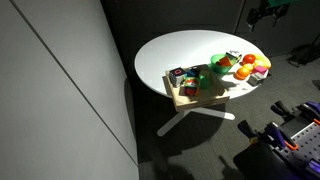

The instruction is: Put the toy orange in the bowl

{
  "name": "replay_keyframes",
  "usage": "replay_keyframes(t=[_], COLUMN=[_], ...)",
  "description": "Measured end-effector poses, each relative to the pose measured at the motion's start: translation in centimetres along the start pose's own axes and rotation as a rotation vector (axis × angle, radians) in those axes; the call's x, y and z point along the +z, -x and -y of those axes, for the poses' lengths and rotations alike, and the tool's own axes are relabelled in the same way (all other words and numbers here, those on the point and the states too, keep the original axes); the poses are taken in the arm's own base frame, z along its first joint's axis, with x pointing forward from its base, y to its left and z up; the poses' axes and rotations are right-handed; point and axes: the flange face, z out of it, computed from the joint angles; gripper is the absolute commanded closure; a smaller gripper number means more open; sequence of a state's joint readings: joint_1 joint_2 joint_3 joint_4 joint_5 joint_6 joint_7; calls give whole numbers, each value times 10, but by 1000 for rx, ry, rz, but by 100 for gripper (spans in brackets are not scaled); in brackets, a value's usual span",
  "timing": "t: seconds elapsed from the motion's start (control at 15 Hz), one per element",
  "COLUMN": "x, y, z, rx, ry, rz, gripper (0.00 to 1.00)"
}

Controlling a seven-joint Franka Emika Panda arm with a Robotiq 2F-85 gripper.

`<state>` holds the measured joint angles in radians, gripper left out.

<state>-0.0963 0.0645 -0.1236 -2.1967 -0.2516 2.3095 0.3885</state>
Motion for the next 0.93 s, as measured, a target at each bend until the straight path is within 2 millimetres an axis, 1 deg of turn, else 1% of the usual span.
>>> replay_keyframes(t=[0.27, 0.47, 0.73, 0.93], x=[14, 27, 54, 80], y=[1, 6, 18, 24], z=[-12, -23, -34, -34], rx=[-51, -111, -173, -182], ry=[-10, -30, -40, -41], rz=[39, 75, 131, 134], gripper=[0, 0, 0, 0])
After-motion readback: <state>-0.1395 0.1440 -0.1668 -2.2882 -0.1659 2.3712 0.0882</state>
